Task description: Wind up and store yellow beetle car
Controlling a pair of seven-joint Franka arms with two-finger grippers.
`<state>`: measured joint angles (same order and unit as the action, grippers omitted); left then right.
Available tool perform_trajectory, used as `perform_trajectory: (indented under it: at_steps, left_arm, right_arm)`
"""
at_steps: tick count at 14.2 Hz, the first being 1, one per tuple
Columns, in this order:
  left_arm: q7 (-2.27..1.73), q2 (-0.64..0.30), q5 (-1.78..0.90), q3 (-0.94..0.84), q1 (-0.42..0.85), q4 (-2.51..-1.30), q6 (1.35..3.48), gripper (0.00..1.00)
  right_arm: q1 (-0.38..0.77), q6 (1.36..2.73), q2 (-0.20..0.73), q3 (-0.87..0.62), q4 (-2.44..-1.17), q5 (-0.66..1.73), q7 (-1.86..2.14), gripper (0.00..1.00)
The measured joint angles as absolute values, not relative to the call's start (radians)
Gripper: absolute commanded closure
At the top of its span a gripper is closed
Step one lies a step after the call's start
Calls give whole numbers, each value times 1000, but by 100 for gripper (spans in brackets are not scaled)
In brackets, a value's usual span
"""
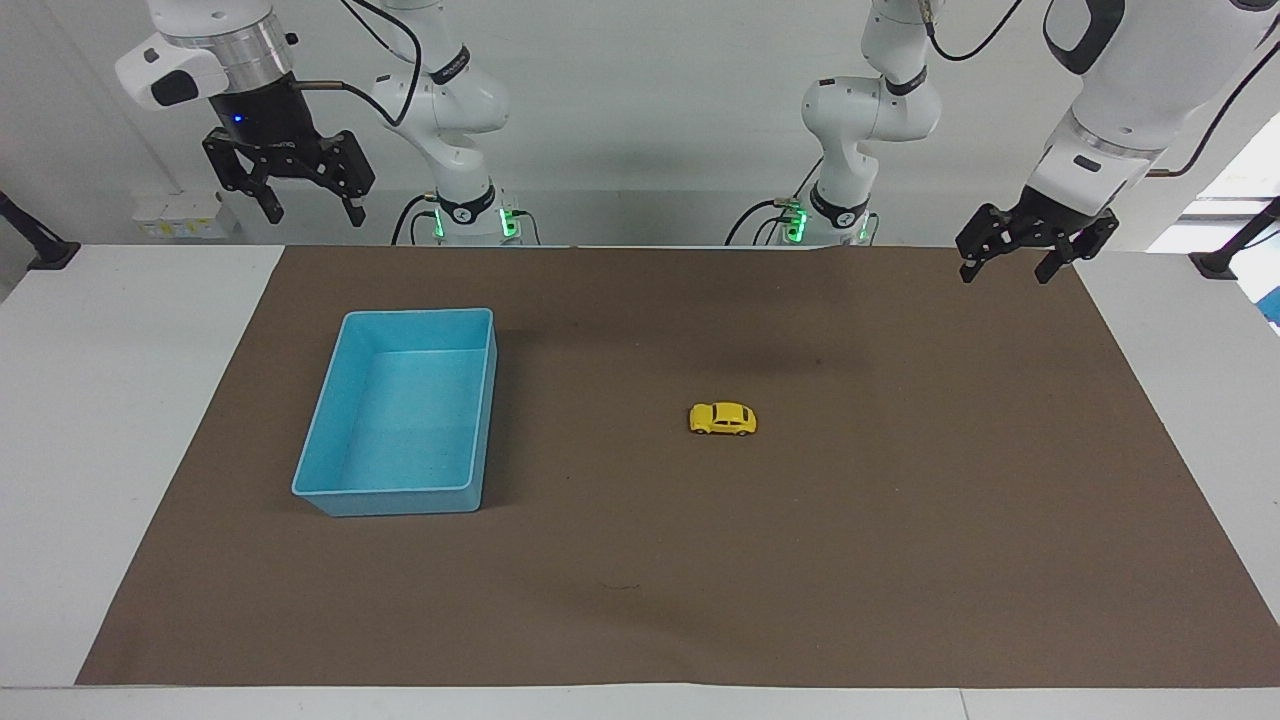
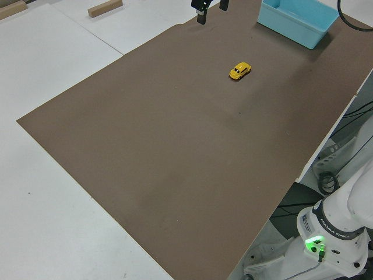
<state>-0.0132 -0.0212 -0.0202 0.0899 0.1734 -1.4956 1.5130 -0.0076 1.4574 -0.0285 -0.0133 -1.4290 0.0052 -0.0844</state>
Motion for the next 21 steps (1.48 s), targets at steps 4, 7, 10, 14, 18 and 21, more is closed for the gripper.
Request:
perform_trajectory:
  at_steps: [4, 7, 10, 14, 18, 21]
  left_arm:
    - [-13, -12, -20, 92, 171, -1498, 1506, 0]
    - [-13, -11, -20, 92, 165, -1498, 1500, 0]
    - [-2, -11, -20, 92, 165, -1498, 1499, 0]
    - [105, -11, -20, 91, 165, -1498, 1498, 0]
    - [271, -11, -27, 89, 165, -1501, 1497, 0]
    - [418, -13, -43, 85, 165, -1514, 1497, 0]
  right_arm:
    - [-8, 1457, -28, -13, -1429, 5, -84, 0]
    - [-8, 1457, -28, -13, -1429, 5, -84, 0]
    - [-8, 1457, -28, -13, -1429, 5, -84, 0]
    - [-8, 1457, -28, -13, -1429, 5, -84, 0]
    - [-8, 1457, -28, -12, -1429, 5, -84, 0]
    - [-8, 1457, -28, -12, -1429, 5, -84, 0]
